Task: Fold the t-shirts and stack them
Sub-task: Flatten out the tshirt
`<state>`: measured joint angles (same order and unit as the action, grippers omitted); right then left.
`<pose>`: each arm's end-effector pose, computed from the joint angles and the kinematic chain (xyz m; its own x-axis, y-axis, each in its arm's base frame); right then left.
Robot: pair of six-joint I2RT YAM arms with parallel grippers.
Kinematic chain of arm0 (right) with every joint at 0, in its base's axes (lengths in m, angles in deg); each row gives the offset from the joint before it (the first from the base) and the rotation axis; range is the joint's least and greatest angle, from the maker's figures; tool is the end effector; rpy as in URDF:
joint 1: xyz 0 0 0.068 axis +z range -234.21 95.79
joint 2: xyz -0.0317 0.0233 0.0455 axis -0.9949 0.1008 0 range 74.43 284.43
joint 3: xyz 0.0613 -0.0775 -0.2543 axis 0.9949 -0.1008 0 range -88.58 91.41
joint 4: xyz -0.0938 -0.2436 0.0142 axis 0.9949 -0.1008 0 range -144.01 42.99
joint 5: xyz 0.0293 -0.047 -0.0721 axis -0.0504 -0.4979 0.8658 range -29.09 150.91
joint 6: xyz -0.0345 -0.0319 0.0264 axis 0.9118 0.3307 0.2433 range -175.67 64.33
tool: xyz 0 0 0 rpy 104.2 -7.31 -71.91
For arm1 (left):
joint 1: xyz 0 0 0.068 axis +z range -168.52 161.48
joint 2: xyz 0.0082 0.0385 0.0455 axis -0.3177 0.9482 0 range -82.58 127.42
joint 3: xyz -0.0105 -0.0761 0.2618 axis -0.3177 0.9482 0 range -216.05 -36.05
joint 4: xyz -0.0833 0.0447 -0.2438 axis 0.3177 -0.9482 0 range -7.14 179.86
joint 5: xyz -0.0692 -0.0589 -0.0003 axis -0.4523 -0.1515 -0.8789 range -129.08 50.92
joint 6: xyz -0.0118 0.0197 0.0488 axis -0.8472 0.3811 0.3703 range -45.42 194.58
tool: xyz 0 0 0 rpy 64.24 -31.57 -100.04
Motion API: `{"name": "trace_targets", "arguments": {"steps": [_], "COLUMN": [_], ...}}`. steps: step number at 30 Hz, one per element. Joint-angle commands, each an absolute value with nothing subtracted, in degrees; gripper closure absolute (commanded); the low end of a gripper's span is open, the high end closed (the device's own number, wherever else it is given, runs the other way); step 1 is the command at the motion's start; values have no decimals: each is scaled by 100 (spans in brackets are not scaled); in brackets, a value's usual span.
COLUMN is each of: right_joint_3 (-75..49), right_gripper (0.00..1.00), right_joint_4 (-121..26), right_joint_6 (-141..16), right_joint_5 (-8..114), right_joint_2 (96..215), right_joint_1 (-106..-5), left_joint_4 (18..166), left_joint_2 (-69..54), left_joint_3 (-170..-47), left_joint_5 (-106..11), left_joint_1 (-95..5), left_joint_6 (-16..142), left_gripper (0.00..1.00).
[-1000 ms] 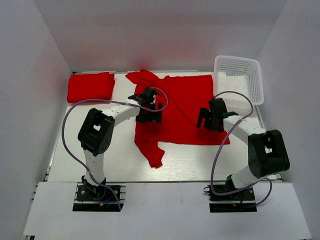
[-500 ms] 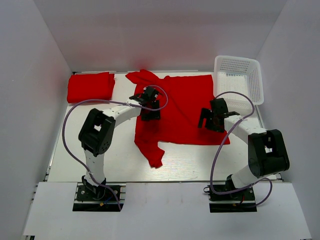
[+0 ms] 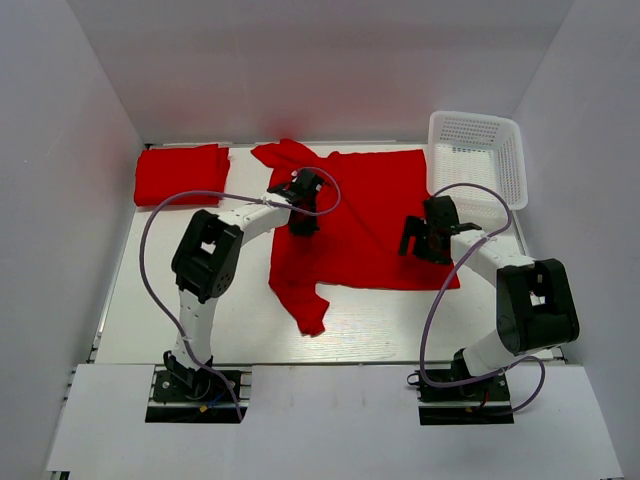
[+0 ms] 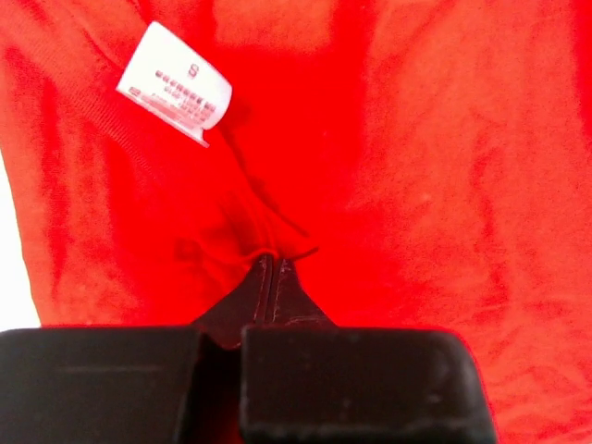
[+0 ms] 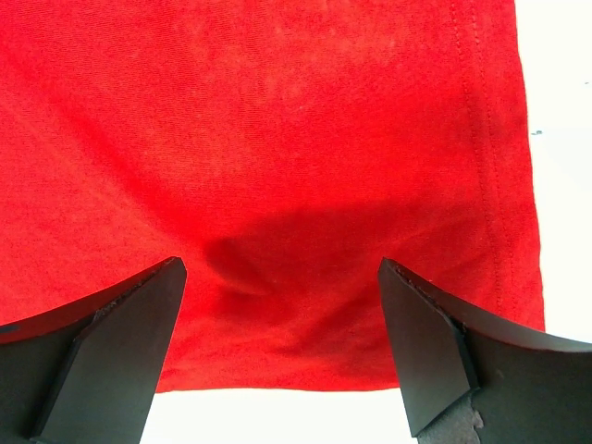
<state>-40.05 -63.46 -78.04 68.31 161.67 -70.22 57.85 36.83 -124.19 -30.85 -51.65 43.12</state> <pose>0.2907 0.0677 0.1811 -0.8004 0.1895 -0.5687 0.1474 0.9818 0.1198 0.3707 -0.2357 0.1700 -0.8922 -0.0346 -0.4503 0.0249 0.9918 -0.1256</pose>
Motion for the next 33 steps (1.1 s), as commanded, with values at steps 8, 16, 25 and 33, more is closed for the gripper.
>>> {"name": "trace_targets", "arguments": {"steps": [8,16,25,33], "right_joint_3": [-4042,-4112,-4112,-4077], "right_gripper": [10,10,10,10], "right_joint_4": [-6354,-6363,-6450,-6398], "right_joint_6": [-7843,-7835,-7914,-7861], "right_joint_5": [6917,7004,7119,6917], "right_joint_2": [16205,16196,16196,16153], "right_joint_1": [-7129,-7147,-7244,-7244], "left_joint_4": [6102,5681,4837,4407], "left_joint_2": [1888,1190,927,1216], "left_joint_3": [-11061,-10294,-9688,-9940], "left_joint_5": [-2249,-1105,-384,-436], "left_joint_1": [-4999,-4437,-3541,-3047], "left_joint_6": [4216,3907,3415,3283], "left_gripper": [100,100,100,19]}}
